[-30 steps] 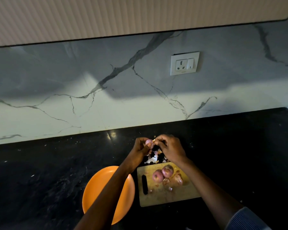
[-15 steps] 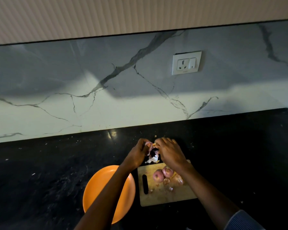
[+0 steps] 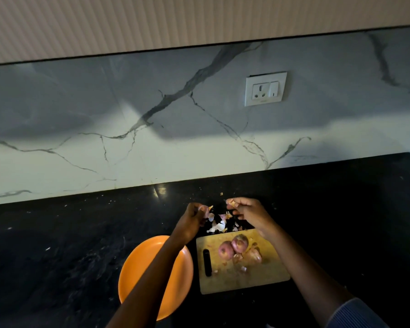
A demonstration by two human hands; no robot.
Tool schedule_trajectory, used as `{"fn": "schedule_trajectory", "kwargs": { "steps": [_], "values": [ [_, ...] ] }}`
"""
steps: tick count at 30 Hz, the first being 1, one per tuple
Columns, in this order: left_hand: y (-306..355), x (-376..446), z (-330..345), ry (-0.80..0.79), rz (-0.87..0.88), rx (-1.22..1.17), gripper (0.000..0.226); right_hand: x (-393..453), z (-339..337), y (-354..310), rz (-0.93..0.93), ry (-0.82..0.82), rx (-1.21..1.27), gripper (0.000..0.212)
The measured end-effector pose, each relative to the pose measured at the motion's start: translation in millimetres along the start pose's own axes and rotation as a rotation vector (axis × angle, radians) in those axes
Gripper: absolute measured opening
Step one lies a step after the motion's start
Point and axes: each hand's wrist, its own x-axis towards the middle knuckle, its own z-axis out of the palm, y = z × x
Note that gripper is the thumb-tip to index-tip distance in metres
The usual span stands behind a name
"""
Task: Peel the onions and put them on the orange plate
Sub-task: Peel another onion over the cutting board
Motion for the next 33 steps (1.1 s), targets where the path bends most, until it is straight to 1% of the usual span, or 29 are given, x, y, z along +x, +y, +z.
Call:
{"fn": "schedule_trajectory", "kwargs": {
  "steps": [3,6,8,10,12,14,15,16,18,20,21,22,24,25,29,33],
  "values": [
    [-2,0,5,-0.017,-0.017,-0.044,0.012,1,-2,4,0.056,-0.011,0.076,0.027],
    [-10,0,7,-0.040,-0.010,-0.044,0.016,4,-1,10,0.044,0.060,0.043,0.019],
    [-16,0,8,-0.038,-0.010,-0.039,0.017,7,1,17,0.037,0.044,-0.034,0.019],
    [-27,0,7,-0.023,-0.027,-0.043,0.015,12,3,25,0.023,0.020,-0.171,0.025],
    [-33,-2,5,-0.031,-0.034,-0.061,0.026,15,4,27,0.008,0.075,-0.261,0.026],
    [-39,-3,2,-0.004,-0.059,-0.108,0.037,15,7,26,-0.014,0.135,-0.262,0.023],
    [-45,-1,0,0.017,-0.074,-0.132,0.043,14,9,24,-0.030,0.139,-0.262,0.022],
    [-49,0,-1,0.026,-0.085,-0.149,0.051,13,10,23,-0.048,0.126,-0.274,0.022],
    [-58,4,0,0.045,-0.084,-0.176,0.068,11,15,21,-0.086,0.040,-0.309,0.026],
    [-53,2,3,0.075,-0.099,-0.162,0.073,8,23,17,-0.135,-0.063,-0.320,0.031],
    [-47,0,4,0.077,-0.099,-0.155,0.071,7,28,15,-0.163,-0.096,-0.318,0.032],
    [-38,-3,6,0.073,-0.091,-0.138,0.064,6,32,15,-0.189,-0.111,-0.320,0.030],
    [-29,-7,7,0.075,-0.067,-0.078,0.046,6,41,15,-0.230,-0.089,-0.299,0.024],
    [-29,-8,6,0.092,-0.055,-0.064,0.041,5,43,15,-0.239,-0.070,-0.273,0.021],
    [-25,-19,1,0.141,-0.051,-0.067,0.030,5,48,16,-0.228,-0.029,-0.171,0.017],
    [-23,-31,-3,0.145,-0.010,-0.046,0.017,4,53,16,-0.191,-0.027,-0.139,0.011]
  ]
}}
